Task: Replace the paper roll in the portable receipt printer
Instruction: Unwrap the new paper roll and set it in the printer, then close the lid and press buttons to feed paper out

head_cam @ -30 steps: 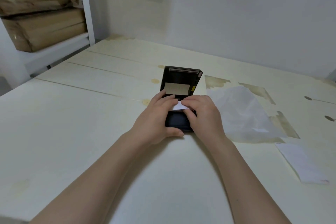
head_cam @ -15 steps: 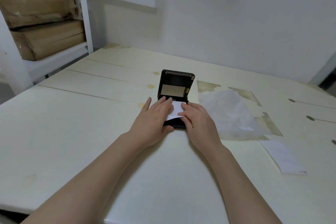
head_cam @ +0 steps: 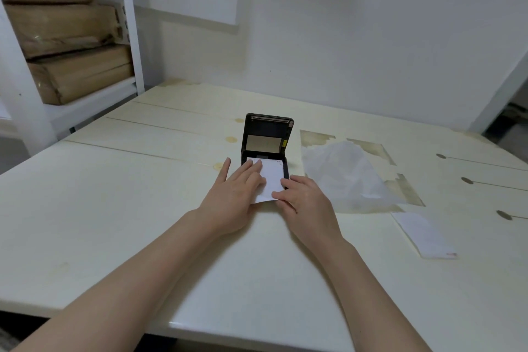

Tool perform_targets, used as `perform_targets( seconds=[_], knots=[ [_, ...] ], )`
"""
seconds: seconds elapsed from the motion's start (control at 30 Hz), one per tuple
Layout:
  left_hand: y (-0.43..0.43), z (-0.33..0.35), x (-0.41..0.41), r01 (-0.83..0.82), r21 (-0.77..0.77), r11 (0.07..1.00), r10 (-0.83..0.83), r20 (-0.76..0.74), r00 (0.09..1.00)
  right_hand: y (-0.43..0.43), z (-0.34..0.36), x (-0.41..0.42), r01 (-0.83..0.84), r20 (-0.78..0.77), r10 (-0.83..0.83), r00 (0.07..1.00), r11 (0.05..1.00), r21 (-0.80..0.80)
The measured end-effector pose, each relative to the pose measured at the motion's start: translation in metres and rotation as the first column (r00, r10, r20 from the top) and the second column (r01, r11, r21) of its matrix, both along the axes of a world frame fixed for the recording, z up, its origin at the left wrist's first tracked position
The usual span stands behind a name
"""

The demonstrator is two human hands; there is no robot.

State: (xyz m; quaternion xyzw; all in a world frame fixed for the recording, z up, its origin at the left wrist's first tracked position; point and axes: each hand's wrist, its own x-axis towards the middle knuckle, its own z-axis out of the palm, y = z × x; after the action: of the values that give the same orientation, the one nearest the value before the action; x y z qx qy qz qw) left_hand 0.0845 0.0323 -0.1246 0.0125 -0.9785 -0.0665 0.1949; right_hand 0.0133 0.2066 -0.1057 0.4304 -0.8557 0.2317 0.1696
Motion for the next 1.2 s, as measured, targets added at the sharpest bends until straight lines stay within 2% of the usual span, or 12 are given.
perform_targets(
  seconds=[0.17,0.27,0.37,0.5,0.67,0.73,0.87,1.03,1.2],
  knots=[
    [0.005,0.011,0.007,-0.048,-0.043,0.998,0.052,0.097,0.994,0.002,-0.005,0.001,-0.02,-0.004,0.02,1.0,1.0,-0.012],
    [0.007,0.011,0.013,-0.048,-0.06,0.997,0.054,0.094,0.994,0.003,-0.009,0.002,-0.037,-0.021,0.037,0.999,0.999,-0.02],
    [0.008,0.008,0.017,-0.042,-0.045,0.998,0.044,0.028,0.999,0.004,-0.013,0.001,-0.044,0.003,0.044,0.999,0.998,-0.035],
    [0.006,0.011,0.009,-0.06,0.095,0.994,0.07,-0.102,0.992,0.005,-0.01,0.002,-0.043,0.126,0.049,0.991,0.998,-0.048],
    [0.003,0.007,-0.005,-0.094,0.224,0.97,0.147,-0.232,0.961,0.0,0.01,-0.005,0.05,0.163,-0.005,0.987,0.961,-0.273],
    [0.003,0.004,-0.006,-0.092,0.238,0.967,0.159,-0.279,0.947,-0.007,0.021,-0.015,0.102,0.208,-0.036,0.978,0.944,-0.315],
    [0.001,0.002,-0.009,-0.153,0.238,0.959,0.227,-0.325,0.918,-0.033,0.049,-0.045,0.12,0.264,-0.021,0.964,0.923,-0.367],
    [0.001,0.008,-0.006,-0.226,0.311,0.923,0.328,-0.334,0.883,-0.059,0.073,-0.059,0.078,0.452,0.094,0.887,0.935,-0.346],
    [0.001,0.011,-0.005,-0.231,0.292,0.928,0.336,-0.391,0.857,-0.053,0.053,-0.051,0.082,0.324,0.088,0.942,0.875,-0.477]
  ],
)
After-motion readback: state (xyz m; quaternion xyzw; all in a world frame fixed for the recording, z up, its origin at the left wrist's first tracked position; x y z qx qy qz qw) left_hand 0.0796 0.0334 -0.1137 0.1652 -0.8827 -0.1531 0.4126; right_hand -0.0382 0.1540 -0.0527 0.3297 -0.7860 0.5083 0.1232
